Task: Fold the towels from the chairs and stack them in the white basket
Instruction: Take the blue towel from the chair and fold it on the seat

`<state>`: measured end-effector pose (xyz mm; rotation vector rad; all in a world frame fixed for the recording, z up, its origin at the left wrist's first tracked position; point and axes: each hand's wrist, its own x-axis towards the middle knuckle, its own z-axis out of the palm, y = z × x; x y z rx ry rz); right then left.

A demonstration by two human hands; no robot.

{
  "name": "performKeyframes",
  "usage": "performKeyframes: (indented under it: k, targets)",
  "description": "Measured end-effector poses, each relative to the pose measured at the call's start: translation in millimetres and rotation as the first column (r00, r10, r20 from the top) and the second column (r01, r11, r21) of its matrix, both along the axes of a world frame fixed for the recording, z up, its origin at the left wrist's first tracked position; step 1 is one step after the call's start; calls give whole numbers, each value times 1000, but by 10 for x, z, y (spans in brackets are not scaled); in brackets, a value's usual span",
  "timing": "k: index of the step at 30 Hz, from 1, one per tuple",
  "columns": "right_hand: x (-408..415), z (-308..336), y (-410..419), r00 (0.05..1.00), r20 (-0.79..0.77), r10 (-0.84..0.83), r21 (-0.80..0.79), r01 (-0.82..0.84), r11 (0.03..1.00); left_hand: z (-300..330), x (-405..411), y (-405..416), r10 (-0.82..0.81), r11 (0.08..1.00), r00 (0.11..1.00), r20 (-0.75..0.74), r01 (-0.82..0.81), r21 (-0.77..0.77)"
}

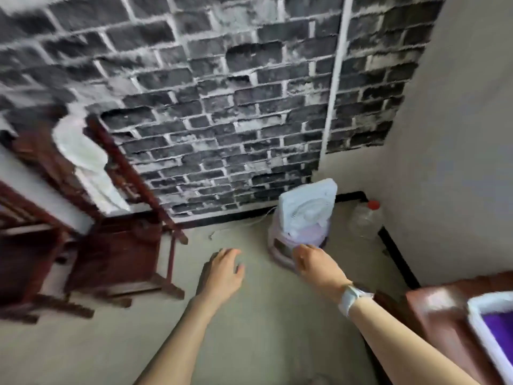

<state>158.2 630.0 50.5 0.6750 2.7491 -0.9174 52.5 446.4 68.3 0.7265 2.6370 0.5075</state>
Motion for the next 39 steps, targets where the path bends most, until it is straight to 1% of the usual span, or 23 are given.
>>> performKeyframes:
  k: [2,5,10,12,18,22,24,27,32,35,39]
  targets:
    - [-377,25,-574,991,-46,127,18,-126,992,-11,-108,-733,133,991,991,17,-133,-12]
    - [-770,35,-1368,963,-61,261,27,-260,965,-60,-200,-1649,270,963,963,14,-270,-27]
    - [-1279,26,-2852,900,-30,435,2,-435,900,-121,-363,-3104,411,910,912,-17,-411,-57]
    - [-1450,1,-3391,865,-6,502,11,-502,865,-155,-434,-3610,473,880,880,-37,-474,-39]
    - [-2024,0,-4738,742,-4,671,-25,-671,741,-168,-688,-4885,654,756,756,-16,-655,-4]
    - [-2557,50,-5432,647,-1,763,-36,-762,646,-176,-1043,-5511,722,691,692,9,-722,39]
    - [-2892,39,-5746,624,16,781,-48,-780,624,-168,-1310,-5764,741,669,671,19,-741,49]
    - [-3499,8,-6193,597,-6,802,-51,-802,596,-150,-1852,-6147,754,655,656,-3,-752,77]
    - [-4717,56,-6866,598,-26,801,-44,-802,596,-2,-3092,-6832,773,631,633,-40,-763,142]
    - [-5490,176,-7196,616,-63,785,-59,-788,613,167,-3863,-7190,789,612,612,-54,-773,169]
    - [-6358,365,-7549,680,-139,719,-48,-730,681,358,-4696,-7551,775,629,627,-81,-752,197]
